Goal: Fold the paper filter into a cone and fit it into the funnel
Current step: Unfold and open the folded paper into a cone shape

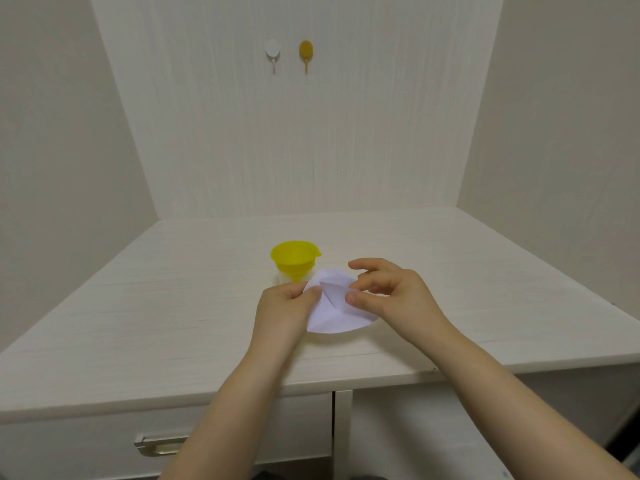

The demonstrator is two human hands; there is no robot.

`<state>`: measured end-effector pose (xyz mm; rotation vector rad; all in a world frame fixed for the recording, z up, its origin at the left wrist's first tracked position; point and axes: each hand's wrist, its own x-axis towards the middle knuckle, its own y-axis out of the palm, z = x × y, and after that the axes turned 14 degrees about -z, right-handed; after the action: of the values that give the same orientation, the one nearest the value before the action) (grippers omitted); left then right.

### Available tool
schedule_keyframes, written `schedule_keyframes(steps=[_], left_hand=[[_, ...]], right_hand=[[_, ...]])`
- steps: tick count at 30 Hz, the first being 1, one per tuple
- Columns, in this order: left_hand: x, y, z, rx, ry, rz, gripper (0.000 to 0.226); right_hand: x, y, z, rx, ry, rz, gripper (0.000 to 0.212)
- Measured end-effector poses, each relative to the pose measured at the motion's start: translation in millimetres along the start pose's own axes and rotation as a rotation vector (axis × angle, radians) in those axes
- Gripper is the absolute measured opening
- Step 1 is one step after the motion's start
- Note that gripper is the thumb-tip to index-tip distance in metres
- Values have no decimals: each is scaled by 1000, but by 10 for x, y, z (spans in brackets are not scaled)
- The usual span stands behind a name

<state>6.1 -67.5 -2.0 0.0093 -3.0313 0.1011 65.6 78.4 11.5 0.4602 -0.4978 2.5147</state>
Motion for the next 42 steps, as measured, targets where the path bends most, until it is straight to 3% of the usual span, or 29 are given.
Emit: schedule_keyframes(steps=[8,10,12,16,23,28,32,38,42], left_hand=[[-32,-27,-30,6,22,48,17],[-45,-22,-52,21,25,68,25],[-64,-26,-70,35,22,94,35],[-97,-41,-102,45,15,149,35],[-107,-72,-115,78,32,219,42],[-90,-79,-98,108,81,224,27],[-59,-79,-65,105,154,199,28],[-38,-65,-45,105,164,119,25],[-20,-86,-51,104,142,129,25]], right_hand=[[4,1,5,-114,-109,-5,13],[3,-7,3,-161,-151,8,8],[-2,-10,11,-207,-190,42,9],[-5,-19,20,-238,-224,104,10],[1,-7,24,-290,-237,91,11],[1,-12,34,-286,-237,98,11],[25,-29,39,-288,-223,109,13],[23,-36,40,-185,-149,129,17],[21,-104,68,30,-80,209,36]])
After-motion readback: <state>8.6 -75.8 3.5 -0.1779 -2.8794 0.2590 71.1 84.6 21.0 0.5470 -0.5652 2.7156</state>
